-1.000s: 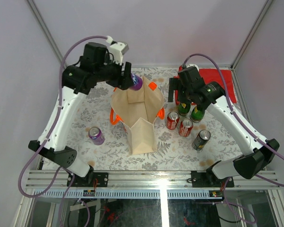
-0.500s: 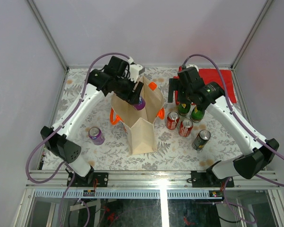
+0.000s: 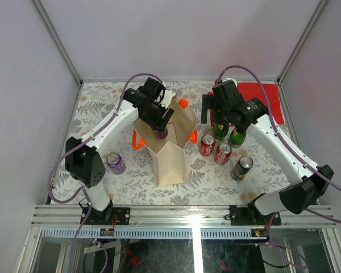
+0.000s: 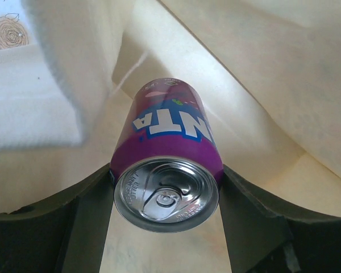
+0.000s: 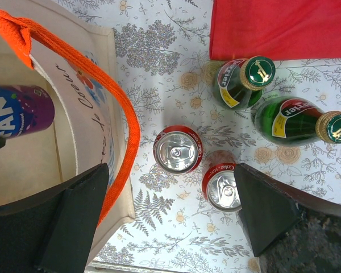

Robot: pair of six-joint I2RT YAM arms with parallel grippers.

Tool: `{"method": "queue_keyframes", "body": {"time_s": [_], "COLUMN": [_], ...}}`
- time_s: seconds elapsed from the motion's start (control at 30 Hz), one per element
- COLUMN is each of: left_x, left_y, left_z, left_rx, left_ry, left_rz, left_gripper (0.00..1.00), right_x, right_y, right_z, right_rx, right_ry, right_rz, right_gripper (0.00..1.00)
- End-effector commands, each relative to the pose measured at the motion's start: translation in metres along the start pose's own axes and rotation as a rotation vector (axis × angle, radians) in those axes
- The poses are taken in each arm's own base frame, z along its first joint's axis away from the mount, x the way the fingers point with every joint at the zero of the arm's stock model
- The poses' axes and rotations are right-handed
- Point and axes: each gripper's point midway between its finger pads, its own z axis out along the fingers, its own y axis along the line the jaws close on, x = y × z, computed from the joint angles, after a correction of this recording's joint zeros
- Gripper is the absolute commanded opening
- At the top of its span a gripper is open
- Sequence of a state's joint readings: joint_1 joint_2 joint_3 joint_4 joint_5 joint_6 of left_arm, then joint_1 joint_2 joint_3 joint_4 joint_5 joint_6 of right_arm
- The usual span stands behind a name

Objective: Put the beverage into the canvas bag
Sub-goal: Place the drink in the canvas bag.

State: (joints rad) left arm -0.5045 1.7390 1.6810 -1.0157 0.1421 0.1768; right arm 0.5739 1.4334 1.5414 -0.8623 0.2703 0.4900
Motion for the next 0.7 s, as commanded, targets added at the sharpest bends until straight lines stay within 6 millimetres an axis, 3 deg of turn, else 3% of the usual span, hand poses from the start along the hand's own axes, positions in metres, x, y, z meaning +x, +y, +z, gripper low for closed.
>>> {"method": "queue_keyframes", "body": {"time_s": [0.0,0.3,0.67], "left_x": [-0.023,-0.012,-0.018], "left_y": [0.018,0.037,0.051], "left_z": [0.012,0.046,0.071], "left_rx": [-0.091,-0.189,-0.276], "left_ry": [-0.094,-0.067,-0.099], "left_rz": [0.01,-0.029,-0.082], "left_gripper": [0.0,0.0,0.0], "right_x": [-0.015,-0.013,-0.012], "right_y": [0.004,0.001,-0.001], "right_z": [-0.004,-0.004,-0.004], "right_rx": [-0.021,-0.016,-0.01], "right_ry": [-0.043,-0.037,-0.029], "right_rz": [0.013,0.004,-0.004], "right_gripper": [0.99,0.99,0.99]}}
